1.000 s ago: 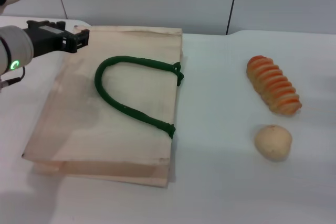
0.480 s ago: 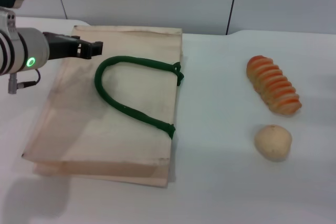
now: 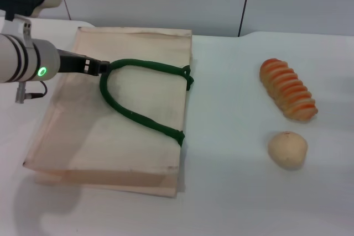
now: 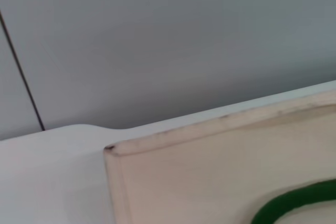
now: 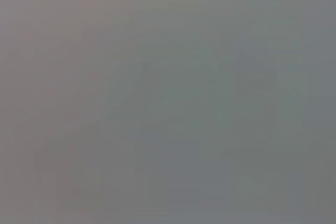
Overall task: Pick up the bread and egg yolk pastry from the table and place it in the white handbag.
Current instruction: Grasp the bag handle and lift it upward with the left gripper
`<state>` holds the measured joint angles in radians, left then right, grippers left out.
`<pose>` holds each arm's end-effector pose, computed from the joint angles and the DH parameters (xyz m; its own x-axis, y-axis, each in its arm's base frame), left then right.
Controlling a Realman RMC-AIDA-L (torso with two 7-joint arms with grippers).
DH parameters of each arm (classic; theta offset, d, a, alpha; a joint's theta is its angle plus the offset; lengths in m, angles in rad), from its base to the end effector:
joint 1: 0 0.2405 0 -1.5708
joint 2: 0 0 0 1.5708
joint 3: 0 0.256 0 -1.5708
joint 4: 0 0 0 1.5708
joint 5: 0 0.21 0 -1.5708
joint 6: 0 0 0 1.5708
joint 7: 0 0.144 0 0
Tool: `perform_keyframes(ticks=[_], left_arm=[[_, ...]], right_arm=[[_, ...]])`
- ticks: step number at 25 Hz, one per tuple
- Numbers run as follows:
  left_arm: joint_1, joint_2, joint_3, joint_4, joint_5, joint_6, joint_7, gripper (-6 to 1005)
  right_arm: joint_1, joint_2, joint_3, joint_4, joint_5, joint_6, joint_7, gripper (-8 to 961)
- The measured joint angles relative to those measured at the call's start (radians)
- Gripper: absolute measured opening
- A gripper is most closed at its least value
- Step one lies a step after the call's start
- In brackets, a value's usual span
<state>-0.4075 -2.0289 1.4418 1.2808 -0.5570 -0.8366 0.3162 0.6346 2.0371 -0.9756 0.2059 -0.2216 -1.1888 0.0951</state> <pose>-0.2377 0.3997 0.0307 0.6562 0.6546 0.3754 0.6836 -0.3050 -0.6631 0.3492 0.3533 0.0126 0.7494 -0.0202 -0.6618 -0.6613 0.0278 -0.7496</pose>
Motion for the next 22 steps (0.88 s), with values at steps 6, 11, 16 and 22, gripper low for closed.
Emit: perform_keyframes(ticks=[6, 11, 16, 22], left_arm=[[-0.032, -0.001, 0.011, -0.041, 0.001, 0.007, 0.000, 579], [-0.068, -0.002, 0.012, -0.091, 0.000, 0.004, -0.001, 578], [-0.088, -0.002, 0.011, -0.124, 0.002, -0.001, -0.001, 578], [-0.095, -0.002, 0.007, -0.139, 0.005, -0.004, -0.009, 577]], right_arm=[[0.001, 0.001, 0.000, 0.000, -0.001, 0.000, 0.000, 822], [0.001, 0.001, 0.001, -0.002, -0.001, 0.000, 0.000, 821], [0.001, 0.002, 0.003, -0.001, -0.001, 0.000, 0.000, 820], [0.002, 0.002, 0.004, 0.000, -0.001, 0.000, 0.000, 819]])
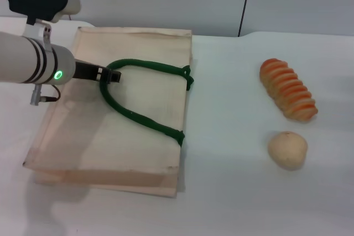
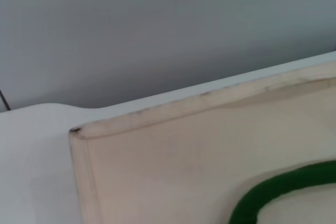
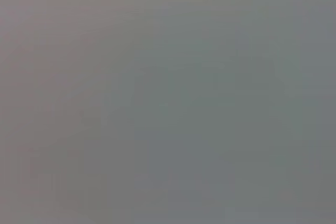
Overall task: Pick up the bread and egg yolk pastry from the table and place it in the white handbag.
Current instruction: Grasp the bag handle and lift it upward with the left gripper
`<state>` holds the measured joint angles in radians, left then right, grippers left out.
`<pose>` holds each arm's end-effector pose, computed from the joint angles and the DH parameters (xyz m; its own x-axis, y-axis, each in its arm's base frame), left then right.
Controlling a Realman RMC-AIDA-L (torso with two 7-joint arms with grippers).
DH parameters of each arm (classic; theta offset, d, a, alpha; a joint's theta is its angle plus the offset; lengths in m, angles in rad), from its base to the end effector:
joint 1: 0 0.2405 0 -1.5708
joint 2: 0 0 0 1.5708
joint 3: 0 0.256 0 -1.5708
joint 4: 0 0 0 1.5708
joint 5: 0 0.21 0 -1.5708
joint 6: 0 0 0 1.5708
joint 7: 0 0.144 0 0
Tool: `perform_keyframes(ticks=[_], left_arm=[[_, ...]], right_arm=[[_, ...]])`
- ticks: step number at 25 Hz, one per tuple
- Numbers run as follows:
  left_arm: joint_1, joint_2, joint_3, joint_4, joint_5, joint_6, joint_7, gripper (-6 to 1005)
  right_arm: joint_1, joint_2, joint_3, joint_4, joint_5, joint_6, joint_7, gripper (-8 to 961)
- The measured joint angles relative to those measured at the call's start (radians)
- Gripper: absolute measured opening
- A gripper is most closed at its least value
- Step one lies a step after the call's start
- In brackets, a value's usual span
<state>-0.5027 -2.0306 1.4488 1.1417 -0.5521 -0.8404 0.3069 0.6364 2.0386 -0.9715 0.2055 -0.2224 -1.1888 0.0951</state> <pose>-0.2377 0.4107 0.0097 0.6376 0.7001 0.3214 0.6866 -0.3271 -0.6493 0.3483 0.3538 0.0121 0.7474 -0.0185 -0.6641 -0.6635 0.0286 -0.7476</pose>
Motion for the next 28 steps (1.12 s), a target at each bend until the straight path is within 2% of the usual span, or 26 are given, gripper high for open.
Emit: perform_keyframes(ticks=[9, 14, 25, 28], left_arm=[[-0.016, 0.001, -0.002, -0.027, 0.021, 0.000, -0.007, 576], [-0.035, 0.001, -0.001, -0.056, 0.023, 0.004, -0.007, 467], [-0.039, 0.000, 0.003, -0.057, 0.021, 0.009, -0.007, 466], [-0.039, 0.000, 0.004, -0.061, 0.021, 0.012, -0.006, 436]], right_arm=[[0.002, 0.000, 0.000, -0.002, 0.000, 0.000, 0.000, 817], [0.007, 0.000, -0.001, 0.002, 0.000, 0.000, 0.000, 816], [0.010, 0.000, 0.001, 0.003, 0.000, 0.000, 0.000, 813], [0.010, 0.000, 0.001, 0.003, 0.000, 0.000, 0.000, 813]])
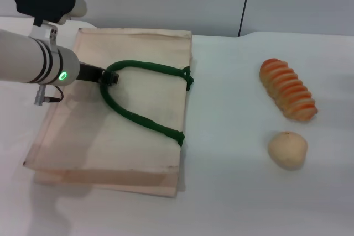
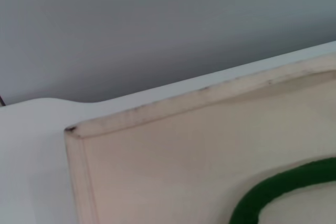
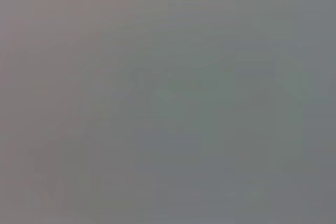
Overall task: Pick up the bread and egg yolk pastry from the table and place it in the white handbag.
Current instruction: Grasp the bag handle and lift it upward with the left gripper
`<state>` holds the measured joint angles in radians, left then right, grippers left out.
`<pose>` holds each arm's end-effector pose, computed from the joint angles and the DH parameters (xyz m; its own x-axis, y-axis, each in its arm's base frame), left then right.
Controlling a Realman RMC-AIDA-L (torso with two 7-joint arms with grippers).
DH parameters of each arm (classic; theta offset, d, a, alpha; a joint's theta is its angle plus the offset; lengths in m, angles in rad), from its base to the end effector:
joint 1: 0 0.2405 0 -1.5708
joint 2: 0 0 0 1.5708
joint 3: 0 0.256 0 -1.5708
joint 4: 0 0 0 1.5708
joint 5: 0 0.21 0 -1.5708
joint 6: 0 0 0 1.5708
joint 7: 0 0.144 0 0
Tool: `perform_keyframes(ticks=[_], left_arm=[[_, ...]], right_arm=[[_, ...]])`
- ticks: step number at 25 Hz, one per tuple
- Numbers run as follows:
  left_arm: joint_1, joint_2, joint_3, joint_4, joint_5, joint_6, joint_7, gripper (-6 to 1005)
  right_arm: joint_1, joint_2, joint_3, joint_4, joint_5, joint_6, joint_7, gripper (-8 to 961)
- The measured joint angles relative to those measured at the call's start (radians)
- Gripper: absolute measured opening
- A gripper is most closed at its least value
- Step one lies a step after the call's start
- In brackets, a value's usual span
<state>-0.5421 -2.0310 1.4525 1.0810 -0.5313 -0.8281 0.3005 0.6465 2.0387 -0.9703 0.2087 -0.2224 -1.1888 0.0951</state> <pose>-0.2392 0.4160 0.0031 0.6387 0.7106 0.2950 0.6739 -0.3317 -0.6602 0.3452 0.3567 0.0116 0.7466 -0.0140 -0.6652 -0.6648 0.0229 -0.7467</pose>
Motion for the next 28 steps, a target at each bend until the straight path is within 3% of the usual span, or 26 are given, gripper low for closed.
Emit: perform_keyframes(ticks=[22, 28], left_arm=[[0.001, 0.003, -0.006, -0.009, 0.005, 0.031, 0.001, 113], [0.006, 0.005, -0.006, 0.029, 0.001, 0.029, 0.014, 113]], right_arm=[[-0.001, 0.000, -0.005, 0.000, 0.000, 0.000, 0.000, 808], [-0.002, -0.001, -0.005, 0.001, 0.000, 0.000, 0.000, 807]])
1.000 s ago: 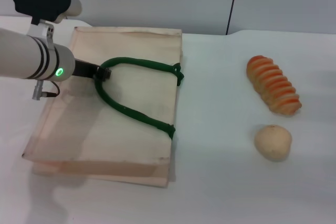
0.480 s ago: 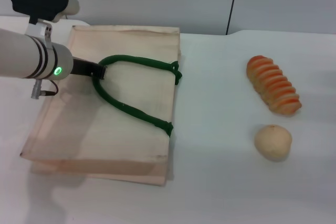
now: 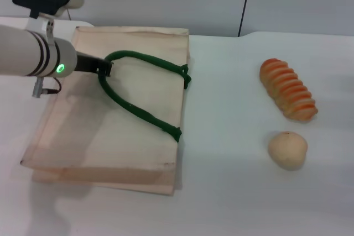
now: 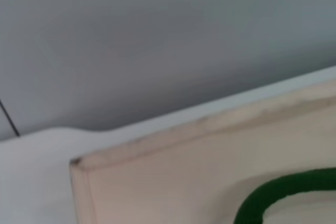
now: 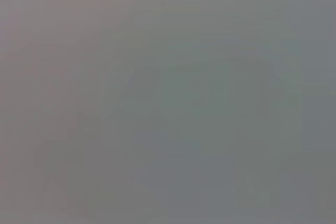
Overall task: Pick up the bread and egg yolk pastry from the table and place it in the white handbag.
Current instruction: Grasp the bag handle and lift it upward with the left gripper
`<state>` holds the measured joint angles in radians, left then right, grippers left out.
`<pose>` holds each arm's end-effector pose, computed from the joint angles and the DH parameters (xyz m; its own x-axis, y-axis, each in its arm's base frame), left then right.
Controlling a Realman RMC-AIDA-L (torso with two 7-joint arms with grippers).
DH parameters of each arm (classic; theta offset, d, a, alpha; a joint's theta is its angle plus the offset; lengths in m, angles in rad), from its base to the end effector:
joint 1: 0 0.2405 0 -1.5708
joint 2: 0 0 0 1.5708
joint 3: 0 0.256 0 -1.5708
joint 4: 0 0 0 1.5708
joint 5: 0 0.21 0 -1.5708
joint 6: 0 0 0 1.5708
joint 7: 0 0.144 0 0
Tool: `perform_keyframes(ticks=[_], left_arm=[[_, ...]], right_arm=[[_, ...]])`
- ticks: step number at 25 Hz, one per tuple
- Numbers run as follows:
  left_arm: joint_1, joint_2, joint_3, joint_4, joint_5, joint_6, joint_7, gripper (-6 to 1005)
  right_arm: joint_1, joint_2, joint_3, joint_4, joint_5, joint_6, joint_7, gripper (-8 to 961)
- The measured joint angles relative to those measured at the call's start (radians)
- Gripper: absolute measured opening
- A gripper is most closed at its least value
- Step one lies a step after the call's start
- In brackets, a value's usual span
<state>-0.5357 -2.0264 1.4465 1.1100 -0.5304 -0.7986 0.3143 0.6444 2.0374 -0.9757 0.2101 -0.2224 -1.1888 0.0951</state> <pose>-0.2333 0.4213 0.0121 0.6692 0.6709 0.3194 0.6570 -0.3335 -0.6761 0.3462 0.3558 0.0116 0.7490 -0.0171 -0.6624 -0.6621 0.0204 -0.7492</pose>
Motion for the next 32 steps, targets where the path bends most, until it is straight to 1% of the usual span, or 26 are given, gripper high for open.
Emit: perform_keyframes(ticks=[5, 13, 19, 24, 30, 32], left_arm=[[0.020, 0.000, 0.002, 0.081, -0.001, -0.015, 0.009, 113], [0.084, 0.000, 0.007, 0.302, 0.000, -0.059, 0.014, 113], [0.124, 0.001, 0.000, 0.425, 0.003, -0.101, 0.027, 113], [0.140, 0.002, -0.001, 0.500, 0.004, -0.117, 0.039, 113], [0.142, 0.001, -0.022, 0.558, 0.015, -0.161, 0.045, 113], [0.142, 0.000, -0.027, 0.577, 0.020, -0.171, 0.047, 113]], right_arm=[[-0.003, 0.000, 0.001, 0.000, -0.039, 0.000, 0.000, 806], [0.002, 0.000, 0.001, 0.002, -0.071, 0.012, -0.001, 776], [0.003, 0.000, 0.001, 0.002, -0.102, 0.012, -0.001, 768], [0.006, 0.000, 0.000, 0.002, -0.118, 0.012, -0.001, 767], [0.020, 0.000, -0.001, 0.017, -0.127, 0.012, 0.013, 767], [0.027, -0.004, -0.001, 0.026, -0.151, 0.012, 0.042, 767]])
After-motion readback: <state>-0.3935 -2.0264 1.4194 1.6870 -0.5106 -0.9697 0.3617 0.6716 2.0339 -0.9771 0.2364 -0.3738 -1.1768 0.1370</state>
